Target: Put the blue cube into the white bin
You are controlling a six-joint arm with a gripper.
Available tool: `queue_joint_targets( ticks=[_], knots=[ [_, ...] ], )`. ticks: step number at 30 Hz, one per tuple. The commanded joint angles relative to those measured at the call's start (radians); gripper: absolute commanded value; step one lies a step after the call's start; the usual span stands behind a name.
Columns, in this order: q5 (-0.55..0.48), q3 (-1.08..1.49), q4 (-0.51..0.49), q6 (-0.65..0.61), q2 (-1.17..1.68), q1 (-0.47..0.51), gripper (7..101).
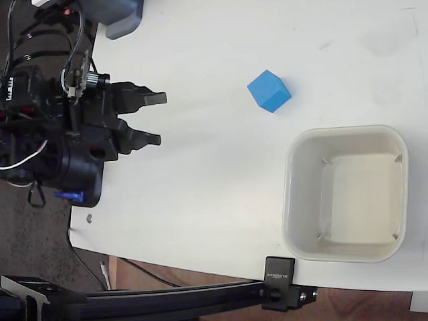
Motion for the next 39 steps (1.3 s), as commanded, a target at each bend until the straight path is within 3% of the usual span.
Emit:
queue_joint_targets(
  ticks=[1, 20, 33, 39],
  knots=[
    [-0.029, -0.107, -0.044, -0.014, -0.066, 0.009, 99.5],
    [-0.173, -0.377, -0.08, -0.081, -0.434, 0.041, 99.2],
    [-0.238, -0.419, -0.253, -0.069, -0.638, 0.038, 100.0],
    [-0.256, -0.497, -0.247, -0.067, -0.718, 0.032, 99.7]
  ],
)
